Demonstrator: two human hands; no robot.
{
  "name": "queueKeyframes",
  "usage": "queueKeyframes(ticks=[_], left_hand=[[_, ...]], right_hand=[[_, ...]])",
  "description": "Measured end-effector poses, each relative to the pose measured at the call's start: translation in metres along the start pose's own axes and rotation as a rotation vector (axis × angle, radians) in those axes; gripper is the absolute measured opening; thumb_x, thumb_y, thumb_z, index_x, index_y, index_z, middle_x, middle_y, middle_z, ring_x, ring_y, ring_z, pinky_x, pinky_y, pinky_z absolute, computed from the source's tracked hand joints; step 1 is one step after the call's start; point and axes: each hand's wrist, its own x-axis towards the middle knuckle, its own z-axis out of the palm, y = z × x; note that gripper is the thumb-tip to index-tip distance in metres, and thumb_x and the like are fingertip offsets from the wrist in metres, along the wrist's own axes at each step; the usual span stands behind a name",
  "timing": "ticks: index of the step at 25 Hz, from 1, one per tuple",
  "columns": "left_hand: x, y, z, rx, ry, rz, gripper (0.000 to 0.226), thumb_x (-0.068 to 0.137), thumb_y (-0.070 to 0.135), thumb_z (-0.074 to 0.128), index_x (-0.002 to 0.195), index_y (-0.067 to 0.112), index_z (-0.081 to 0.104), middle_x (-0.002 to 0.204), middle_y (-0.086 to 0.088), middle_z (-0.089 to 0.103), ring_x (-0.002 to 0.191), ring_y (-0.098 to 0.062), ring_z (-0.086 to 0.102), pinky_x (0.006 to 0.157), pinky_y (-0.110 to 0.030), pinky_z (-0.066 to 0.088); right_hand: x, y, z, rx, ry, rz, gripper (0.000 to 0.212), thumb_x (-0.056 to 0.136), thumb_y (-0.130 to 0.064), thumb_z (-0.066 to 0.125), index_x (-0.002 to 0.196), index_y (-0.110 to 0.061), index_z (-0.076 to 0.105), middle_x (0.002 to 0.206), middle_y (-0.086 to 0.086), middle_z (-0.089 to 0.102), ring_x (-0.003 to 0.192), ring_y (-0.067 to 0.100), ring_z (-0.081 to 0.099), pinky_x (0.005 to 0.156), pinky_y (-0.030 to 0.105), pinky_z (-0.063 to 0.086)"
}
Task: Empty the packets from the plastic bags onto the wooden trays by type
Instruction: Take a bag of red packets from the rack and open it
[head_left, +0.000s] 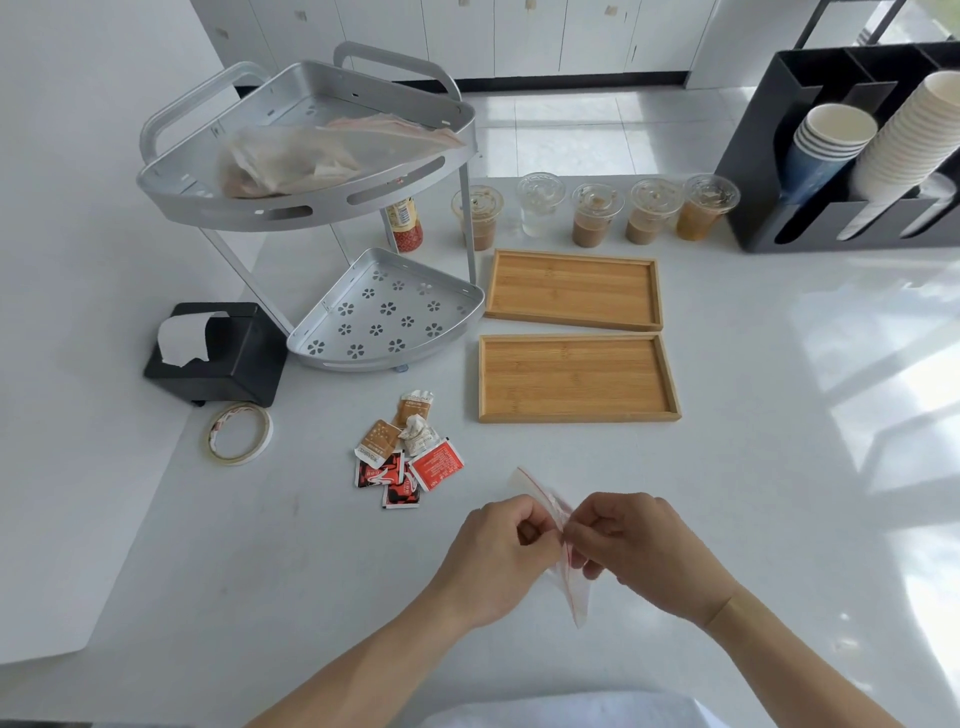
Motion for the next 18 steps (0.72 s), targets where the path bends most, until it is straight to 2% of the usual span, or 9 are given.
queueKeyframes(ticks=[3, 6, 9, 12, 15, 18], left_hand=[[0.000, 0.005, -0.007, 0.073, -0.061, 0.057, 0.016, 0.092, 0.028, 0.059, 0.089, 0.013, 0.066, 0.080, 0.006, 0.066, 0.071, -0.008, 0.054, 0.072, -0.032, 0.049], [0.001, 0.012, -0.013, 0.143, -0.131, 0.082, 0.017, 0.095, 0.029, 0.054, 0.093, 0.014, 0.062, 0.085, 0.002, 0.065, 0.074, -0.010, 0.054, 0.071, -0.032, 0.047], [0.000, 0.015, -0.012, 0.253, -0.190, 0.102, 0.020, 0.098, 0.030, 0.044, 0.093, 0.013, 0.053, 0.079, 0.006, 0.054, 0.070, -0.014, 0.047, 0.064, -0.032, 0.039], [0.001, 0.016, -0.011, 0.315, -0.188, 0.145, 0.018, 0.096, 0.027, 0.042, 0.086, 0.015, 0.051, 0.075, 0.008, 0.052, 0.070, -0.017, 0.047, 0.063, -0.035, 0.039], [0.004, 0.015, -0.013, 0.297, -0.114, 0.141, 0.017, 0.091, 0.024, 0.046, 0.075, 0.017, 0.048, 0.062, 0.010, 0.052, 0.061, -0.013, 0.043, 0.057, -0.032, 0.035], [0.006, 0.011, -0.024, 0.301, -0.040, 0.123, 0.019, 0.087, 0.027, 0.050, 0.071, 0.016, 0.048, 0.058, 0.007, 0.049, 0.058, -0.012, 0.041, 0.057, -0.031, 0.035]], right_hand=[[0.003, -0.005, -0.011, -0.210, -0.053, -0.086, 0.016, 0.087, -0.025, 0.059, 0.074, -0.023, 0.067, 0.068, -0.010, 0.073, 0.062, 0.003, 0.066, 0.064, 0.023, 0.054], [0.008, -0.005, -0.013, -0.277, -0.060, -0.133, 0.013, 0.080, -0.027, 0.058, 0.067, -0.027, 0.062, 0.066, -0.007, 0.069, 0.056, 0.004, 0.056, 0.058, 0.022, 0.047], [0.012, -0.002, -0.009, -0.251, -0.027, -0.155, 0.016, 0.074, -0.032, 0.057, 0.065, -0.019, 0.060, 0.063, 0.000, 0.064, 0.052, 0.007, 0.045, 0.054, 0.023, 0.040], [0.011, -0.001, -0.008, -0.184, -0.022, -0.158, 0.016, 0.073, -0.028, 0.058, 0.061, -0.018, 0.059, 0.052, -0.006, 0.052, 0.050, 0.008, 0.040, 0.051, 0.023, 0.036], [0.010, 0.003, -0.009, -0.221, 0.092, -0.168, 0.017, 0.072, -0.022, 0.060, 0.057, -0.019, 0.052, 0.047, -0.007, 0.044, 0.047, 0.011, 0.035, 0.048, 0.021, 0.031], [0.008, 0.008, -0.026, -0.371, 0.256, -0.111, 0.018, 0.071, -0.023, 0.061, 0.058, -0.019, 0.048, 0.046, -0.005, 0.043, 0.047, 0.014, 0.035, 0.048, 0.025, 0.031]])
